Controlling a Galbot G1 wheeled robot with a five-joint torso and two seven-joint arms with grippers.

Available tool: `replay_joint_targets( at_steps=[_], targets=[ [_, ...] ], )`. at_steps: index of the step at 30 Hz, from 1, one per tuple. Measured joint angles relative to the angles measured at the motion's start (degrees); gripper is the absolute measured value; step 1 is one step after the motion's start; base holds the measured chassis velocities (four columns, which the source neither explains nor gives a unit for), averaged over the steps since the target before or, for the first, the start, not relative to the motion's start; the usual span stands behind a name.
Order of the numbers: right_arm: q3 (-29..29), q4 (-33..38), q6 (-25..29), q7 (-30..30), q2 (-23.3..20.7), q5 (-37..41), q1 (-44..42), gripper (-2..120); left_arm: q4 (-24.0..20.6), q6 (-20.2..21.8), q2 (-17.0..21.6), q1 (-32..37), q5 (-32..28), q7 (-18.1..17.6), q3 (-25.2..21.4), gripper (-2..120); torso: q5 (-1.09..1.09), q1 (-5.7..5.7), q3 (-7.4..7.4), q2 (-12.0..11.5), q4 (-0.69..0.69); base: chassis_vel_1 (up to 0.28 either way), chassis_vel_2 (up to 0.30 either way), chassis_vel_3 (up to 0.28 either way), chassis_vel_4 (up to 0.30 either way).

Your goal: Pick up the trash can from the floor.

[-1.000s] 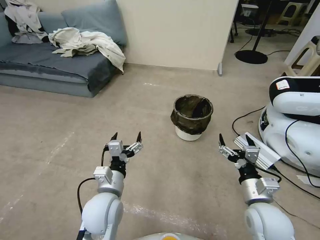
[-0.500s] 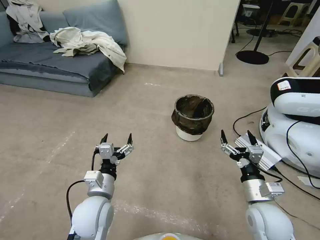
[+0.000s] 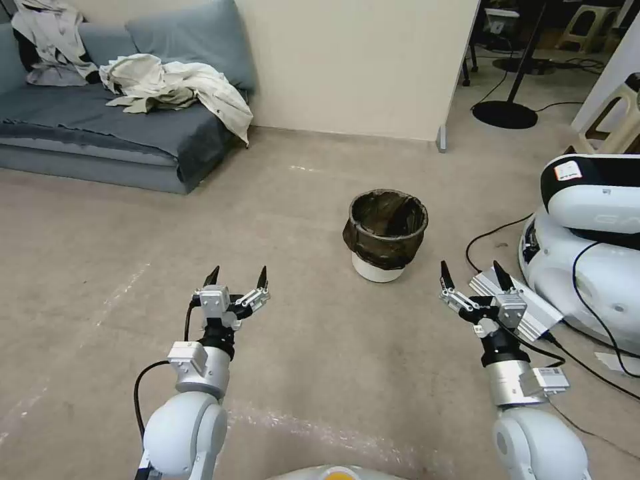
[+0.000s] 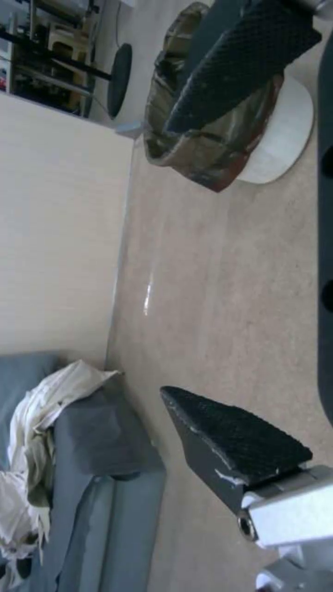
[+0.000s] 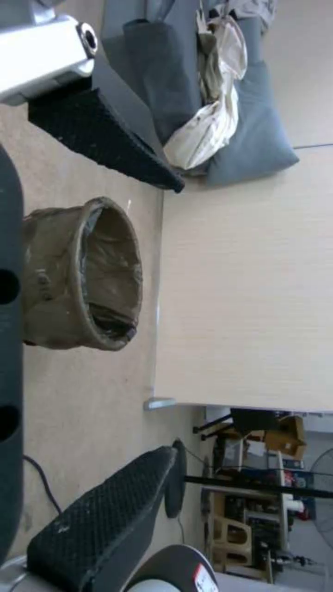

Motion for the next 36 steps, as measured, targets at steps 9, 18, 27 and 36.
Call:
replay_joint_targets(
  at_steps=[9, 18, 27, 36],
  targets=[
    [0.16, -0.07, 0.31, -0.19, 0.06, -0.24, -0.25, 100, 0.15, 0.13, -0.13, -0.13, 0.24, 0.03, 0.18, 100, 0.0, 0.0, 0.0, 0.0, 0.0, -0.018, -0.012, -0.015, -0.013],
    [0.2, -0.41, 0.67, -0.36, 0.12, -0.26, -0.19, 100, 0.42, 0.16, -0.12, -0.35, 0.14, -0.73, 0.46, 100, 0.0, 0.0, 0.0, 0.0, -0.02, -0.076, -0.06, -0.07, -0.076],
    [0.04, -1.3, 2.21, -1.26, 0.24, 0.58, 0.1, 100, 0.96, 0.06, -0.07, -0.57, 0.07, -2.06, 0.78, 100, 0.0, 0.0, 0.0, 0.0, 0.01, -0.014, -0.013, -0.011, -0.017],
    [-0.09, -2.05, 3.79, -2.67, 0.53, 2.02, 0.37, 100, 1.67, -0.77, 0.26, -1.16, -0.44, -2.34, 0.71, 100, 0.0, 0.0, 0.0, 0.0, 0.0, 0.0, 0.0, 0.0, 0.0]
  ],
)
